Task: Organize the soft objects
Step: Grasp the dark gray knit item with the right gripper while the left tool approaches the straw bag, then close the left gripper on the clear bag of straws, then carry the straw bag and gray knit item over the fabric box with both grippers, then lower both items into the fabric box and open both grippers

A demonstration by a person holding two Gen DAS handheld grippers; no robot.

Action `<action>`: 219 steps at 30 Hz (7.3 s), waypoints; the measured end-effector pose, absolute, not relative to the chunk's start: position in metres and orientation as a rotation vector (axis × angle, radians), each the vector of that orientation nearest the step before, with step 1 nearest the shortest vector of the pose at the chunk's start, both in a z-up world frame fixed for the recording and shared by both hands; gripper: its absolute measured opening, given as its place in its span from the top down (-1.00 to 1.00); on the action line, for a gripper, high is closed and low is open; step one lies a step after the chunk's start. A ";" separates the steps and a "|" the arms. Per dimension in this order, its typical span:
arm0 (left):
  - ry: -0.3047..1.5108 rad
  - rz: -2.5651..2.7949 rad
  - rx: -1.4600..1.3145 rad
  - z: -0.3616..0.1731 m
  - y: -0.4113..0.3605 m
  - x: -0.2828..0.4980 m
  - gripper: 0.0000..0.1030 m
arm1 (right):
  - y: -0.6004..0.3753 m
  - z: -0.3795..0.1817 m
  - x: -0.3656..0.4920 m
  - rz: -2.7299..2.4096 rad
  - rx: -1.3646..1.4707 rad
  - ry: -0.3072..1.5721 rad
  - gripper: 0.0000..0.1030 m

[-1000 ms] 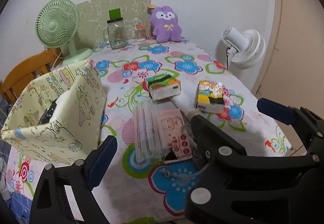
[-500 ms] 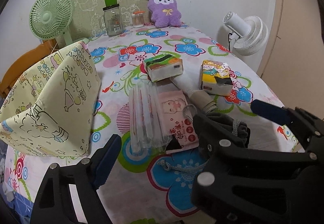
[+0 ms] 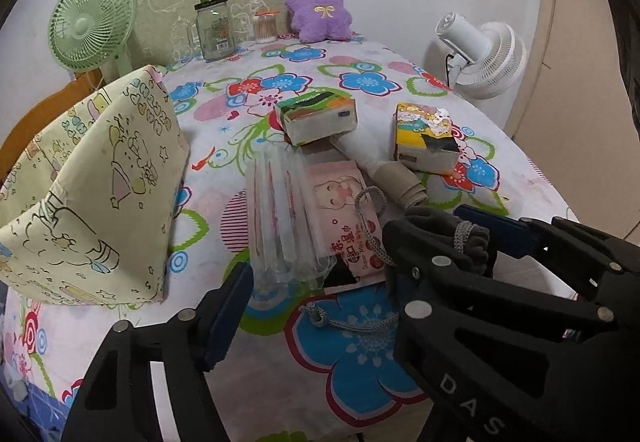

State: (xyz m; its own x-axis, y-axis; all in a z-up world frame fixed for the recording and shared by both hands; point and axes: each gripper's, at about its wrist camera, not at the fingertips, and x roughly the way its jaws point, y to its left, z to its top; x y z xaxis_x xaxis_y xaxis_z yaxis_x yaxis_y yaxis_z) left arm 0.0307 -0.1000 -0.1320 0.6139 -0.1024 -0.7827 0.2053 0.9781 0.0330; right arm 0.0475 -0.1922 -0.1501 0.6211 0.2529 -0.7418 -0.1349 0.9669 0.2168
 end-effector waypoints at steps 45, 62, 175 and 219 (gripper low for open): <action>0.914 -0.119 0.058 -0.129 -0.074 0.069 0.32 | -0.173 -0.126 0.084 0.154 0.077 0.824 0.30; 0.891 -0.120 0.069 -0.116 -0.078 0.060 0.57 | -0.173 -0.122 0.077 0.172 0.078 0.819 0.30; 0.781 0.077 -0.049 -0.052 0.113 0.080 0.49 | 0.022 -0.025 0.106 0.435 -0.068 0.657 0.30; 0.794 0.105 -0.099 -0.049 0.119 0.079 -0.81 | 0.035 -0.040 0.119 0.498 -0.085 0.719 -0.66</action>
